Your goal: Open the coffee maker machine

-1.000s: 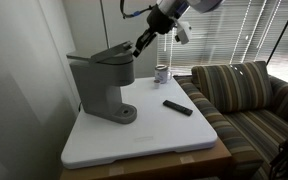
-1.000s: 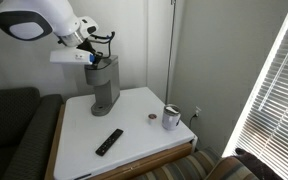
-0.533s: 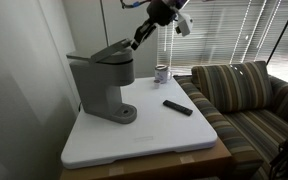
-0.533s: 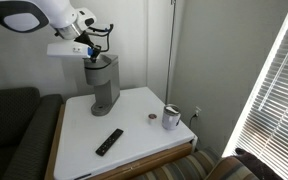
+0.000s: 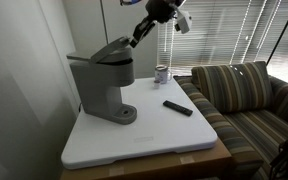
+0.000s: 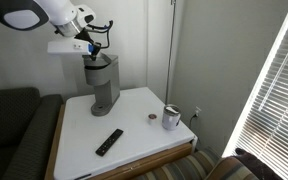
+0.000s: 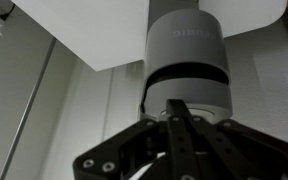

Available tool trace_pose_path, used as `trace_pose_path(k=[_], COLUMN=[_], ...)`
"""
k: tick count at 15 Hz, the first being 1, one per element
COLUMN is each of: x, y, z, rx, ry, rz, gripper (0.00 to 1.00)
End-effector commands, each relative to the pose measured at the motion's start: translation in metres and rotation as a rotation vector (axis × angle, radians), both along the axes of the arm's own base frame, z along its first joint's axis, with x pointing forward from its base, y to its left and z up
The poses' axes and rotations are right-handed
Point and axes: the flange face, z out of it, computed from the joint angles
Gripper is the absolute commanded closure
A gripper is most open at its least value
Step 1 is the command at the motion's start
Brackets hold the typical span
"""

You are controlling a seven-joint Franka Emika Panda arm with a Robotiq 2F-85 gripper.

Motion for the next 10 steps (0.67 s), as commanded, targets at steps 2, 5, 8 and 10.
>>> trace_pose_path(k=[2, 5, 8, 10], x=[0.008, 0.015, 0.022, 0.025], y=[-0.008, -0.01, -0.006, -0.003], z=[0.022, 0.03, 0.037, 0.042], rx=[-0.028, -0.049, -0.04, -0.031], ry=[-0.021, -0.031, -0.044, -0.058], rz=[0.034, 0.049, 0.055, 0.052], gripper=[1.0, 1.0, 1.0, 1.0])
